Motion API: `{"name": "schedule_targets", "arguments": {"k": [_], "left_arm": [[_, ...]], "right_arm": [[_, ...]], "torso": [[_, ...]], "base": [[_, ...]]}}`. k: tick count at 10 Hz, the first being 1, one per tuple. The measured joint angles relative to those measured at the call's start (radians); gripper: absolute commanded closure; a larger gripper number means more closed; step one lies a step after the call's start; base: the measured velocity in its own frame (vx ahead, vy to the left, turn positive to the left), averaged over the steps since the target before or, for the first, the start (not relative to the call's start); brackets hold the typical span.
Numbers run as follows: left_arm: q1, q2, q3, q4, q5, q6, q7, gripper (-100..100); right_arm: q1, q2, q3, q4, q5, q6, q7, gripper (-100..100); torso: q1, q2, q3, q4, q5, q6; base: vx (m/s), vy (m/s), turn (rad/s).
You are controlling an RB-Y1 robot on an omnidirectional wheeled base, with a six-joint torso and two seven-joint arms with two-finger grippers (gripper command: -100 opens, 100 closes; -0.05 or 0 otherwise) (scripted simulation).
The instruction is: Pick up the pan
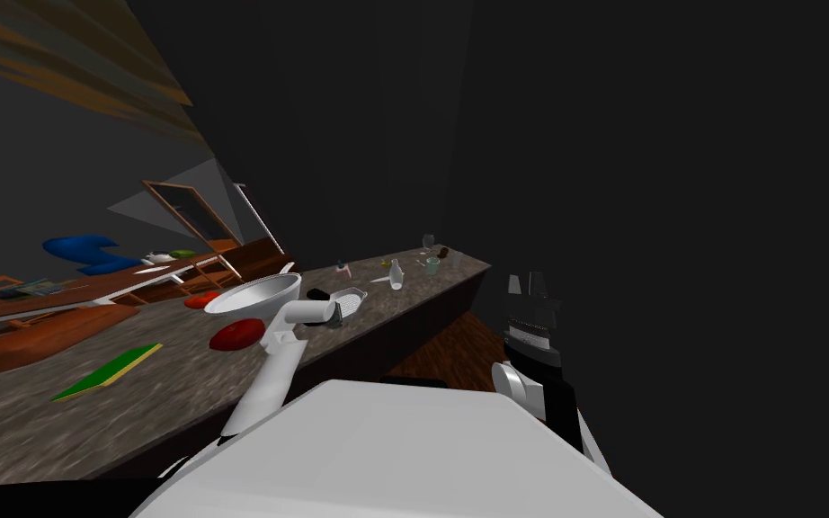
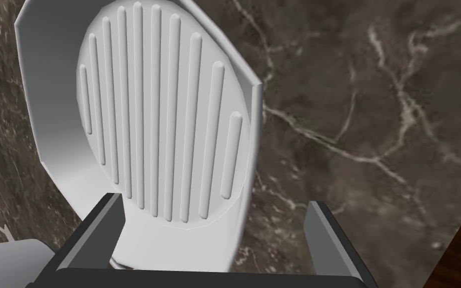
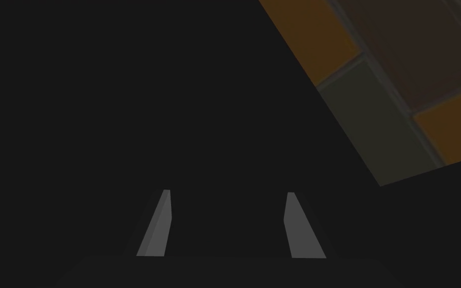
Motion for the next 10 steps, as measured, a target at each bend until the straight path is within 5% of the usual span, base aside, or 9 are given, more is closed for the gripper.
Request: {"name": "schedule_targets", "arguments": {"k": [4,5,6,10], "left_arm": [[-0.015,-0.002,0.01,0.024,0.018,0.093,0.012,-100],[-0.015,-0.002,0.01,0.026,0.018,0.097,0.013,0],[-0.015,-0.002,0.01,0.026,0.018,0.097,0.013,-100],[-0.017,-0.014,0.004,0.1,0.006,0.023,-0.002,-100]], "right_arm": [[0.0,0.0,0.0,0.0,0.0,0.0,0.0,0],[0.0,0.0,0.0,0.0,0.0,0.0,0.0,0],[0.0,0.0,0.0,0.0,0.0,0.0,0.0,0],[0.0,0.0,0.0,0.0,0.0,0.0,0.0,0]], "torso": [[0.0,0.0,0.0,0.0,0.0,0.0],[0.0,0.001,0.001,0.0,0.0,0.0],[-0.001,0.002,0.001,0.0,0.0,0.0],[-0.001,0.001,0.001,0.0,0.0,0.0]], "base": [[0.026,0.013,-0.052],[0.0,0.0,0.0],[0.008,0.002,0.012],[0.011,0.003,0.008]]}}
